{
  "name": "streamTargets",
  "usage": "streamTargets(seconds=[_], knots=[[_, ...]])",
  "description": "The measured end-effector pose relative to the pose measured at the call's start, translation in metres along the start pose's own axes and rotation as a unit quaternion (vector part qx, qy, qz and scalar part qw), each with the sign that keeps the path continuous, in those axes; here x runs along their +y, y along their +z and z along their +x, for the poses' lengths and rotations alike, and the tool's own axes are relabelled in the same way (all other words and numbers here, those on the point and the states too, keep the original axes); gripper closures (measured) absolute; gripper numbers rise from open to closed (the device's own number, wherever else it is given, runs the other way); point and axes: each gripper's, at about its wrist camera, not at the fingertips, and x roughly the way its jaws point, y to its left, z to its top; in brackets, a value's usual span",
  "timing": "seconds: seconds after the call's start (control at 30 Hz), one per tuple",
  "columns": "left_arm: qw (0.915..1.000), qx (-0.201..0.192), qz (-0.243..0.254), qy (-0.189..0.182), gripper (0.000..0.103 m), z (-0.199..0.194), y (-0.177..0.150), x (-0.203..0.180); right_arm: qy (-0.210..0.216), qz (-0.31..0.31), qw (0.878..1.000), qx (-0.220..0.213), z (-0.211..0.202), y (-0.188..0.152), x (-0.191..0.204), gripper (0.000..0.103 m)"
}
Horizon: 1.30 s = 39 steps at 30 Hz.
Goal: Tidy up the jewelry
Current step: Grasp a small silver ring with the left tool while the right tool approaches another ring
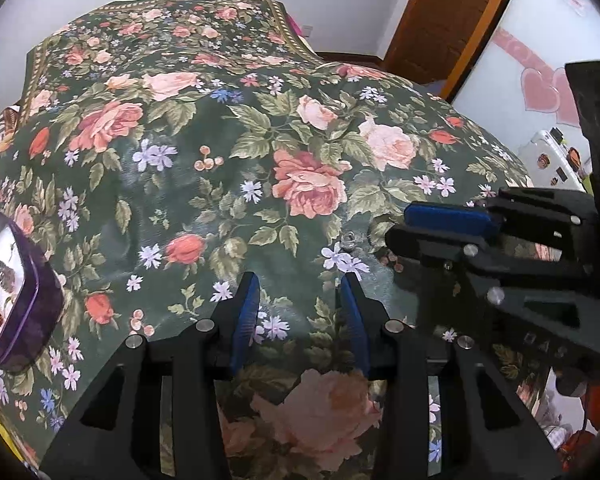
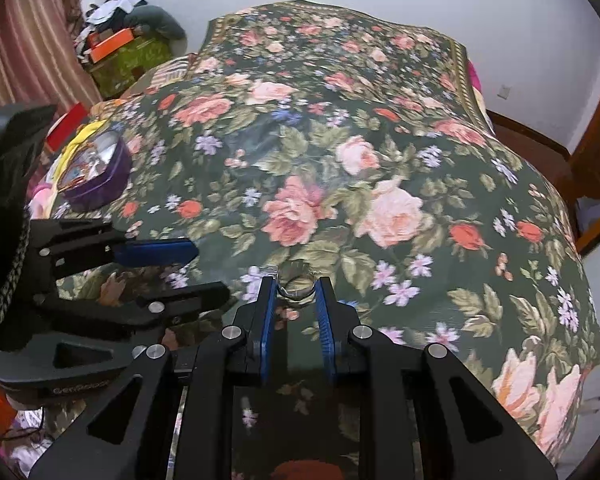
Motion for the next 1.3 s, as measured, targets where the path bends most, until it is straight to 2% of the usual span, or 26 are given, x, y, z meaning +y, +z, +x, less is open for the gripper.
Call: streamTargets(seconds=[0.2, 0.23, 0.3, 0.4, 0.47, 0.53, 0.8, 1.1, 1.3], knots=[[0.9998, 0.002, 0.005, -0.017, 0.064, 0.005, 0.003, -0.005, -0.018, 0.004, 1.0, -0.012, -0.013, 0.0, -0.008, 0.084], [0.9998, 0.004, 0.008, -0.018, 0.068, 0.007, 0.004, -0.007, -0.019, 0.005, 1.0, -0.013, -0.014, 0.0, -0.01, 0.083], [0.9998, 0.005, 0.009, -0.015, 0.07, 0.01, 0.006, -0.008, -0.019, 0.011, 1.0, -0.018, -0.018, -0.001, -0.014, 0.08], [0.9999, 0.007, 0.004, -0.014, 0.076, 0.012, 0.009, -0.007, -0.019, 0.016, 0.999, -0.022, -0.022, -0.001, -0.018, 0.079], [0.9999, 0.008, -0.002, -0.012, 0.085, 0.011, 0.01, -0.004, -0.017, 0.017, 0.999, -0.023, -0.024, -0.001, -0.019, 0.079], [0.9999, 0.007, -0.012, -0.008, 0.088, 0.009, 0.011, 0.001, -0.015, 0.017, 0.999, -0.024, -0.024, -0.001, -0.019, 0.079], [0.9993, 0.001, -0.014, 0.036, 0.088, 0.001, 0.011, 0.016, -0.006, 0.019, 0.999, -0.027, -0.023, -0.001, -0.02, 0.078], [0.9987, 0.013, 0.024, 0.042, 0.088, 0.021, 0.022, 0.001, 0.002, 0.016, 1.0, -0.026, -0.021, -0.002, -0.018, 0.078], [0.9993, 0.01, 0.022, 0.028, 0.088, 0.026, 0.027, 0.002, 0.006, 0.016, 0.999, -0.027, -0.021, -0.003, -0.018, 0.078]])
